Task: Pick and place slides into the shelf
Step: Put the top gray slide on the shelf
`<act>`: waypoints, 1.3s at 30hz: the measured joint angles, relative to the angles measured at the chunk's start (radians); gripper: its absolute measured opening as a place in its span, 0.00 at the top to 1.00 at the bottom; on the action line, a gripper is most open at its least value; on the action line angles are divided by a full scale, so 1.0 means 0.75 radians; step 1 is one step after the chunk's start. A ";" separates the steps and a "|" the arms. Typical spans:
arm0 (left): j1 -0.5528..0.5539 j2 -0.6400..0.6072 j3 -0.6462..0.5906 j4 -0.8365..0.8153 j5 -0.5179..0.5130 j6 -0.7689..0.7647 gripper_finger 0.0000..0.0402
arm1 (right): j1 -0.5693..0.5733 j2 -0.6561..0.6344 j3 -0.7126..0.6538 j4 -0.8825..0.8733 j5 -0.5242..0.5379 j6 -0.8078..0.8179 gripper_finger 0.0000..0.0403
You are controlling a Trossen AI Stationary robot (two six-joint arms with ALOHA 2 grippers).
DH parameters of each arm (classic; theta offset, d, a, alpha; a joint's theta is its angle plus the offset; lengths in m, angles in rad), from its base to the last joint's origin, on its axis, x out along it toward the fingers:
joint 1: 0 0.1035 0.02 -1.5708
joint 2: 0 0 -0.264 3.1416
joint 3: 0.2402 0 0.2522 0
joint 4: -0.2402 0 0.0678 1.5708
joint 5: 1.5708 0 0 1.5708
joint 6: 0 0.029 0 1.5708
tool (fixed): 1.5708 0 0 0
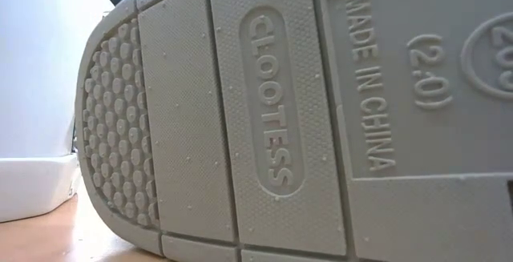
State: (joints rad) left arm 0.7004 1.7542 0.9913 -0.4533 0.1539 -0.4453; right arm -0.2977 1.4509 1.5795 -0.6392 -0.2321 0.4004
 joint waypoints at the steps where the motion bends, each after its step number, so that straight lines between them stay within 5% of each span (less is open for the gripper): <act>1: -0.006 0.014 0.000 0.006 -0.001 -0.002 0.31 | 0.000 0.000 0.000 0.000 0.000 0.000 0.39; 10: -0.060 0.091 0.004 0.050 -0.028 -0.007 0.40 | -0.001 0.000 0.000 0.000 0.030 0.000 0.39; 19: -0.061 0.089 0.004 0.046 -0.063 0.047 0.89 | 0.000 0.000 0.000 0.000 0.077 -0.002 0.39; 39: -0.064 -0.248 -0.005 0.031 -0.115 0.062 0.93 | -0.002 0.001 0.000 -0.001 0.129 -0.024 0.39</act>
State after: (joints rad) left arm 0.6521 1.5678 0.9878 -0.4301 0.0678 -0.3990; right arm -0.2989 1.4513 1.5795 -0.6398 -0.1353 0.3826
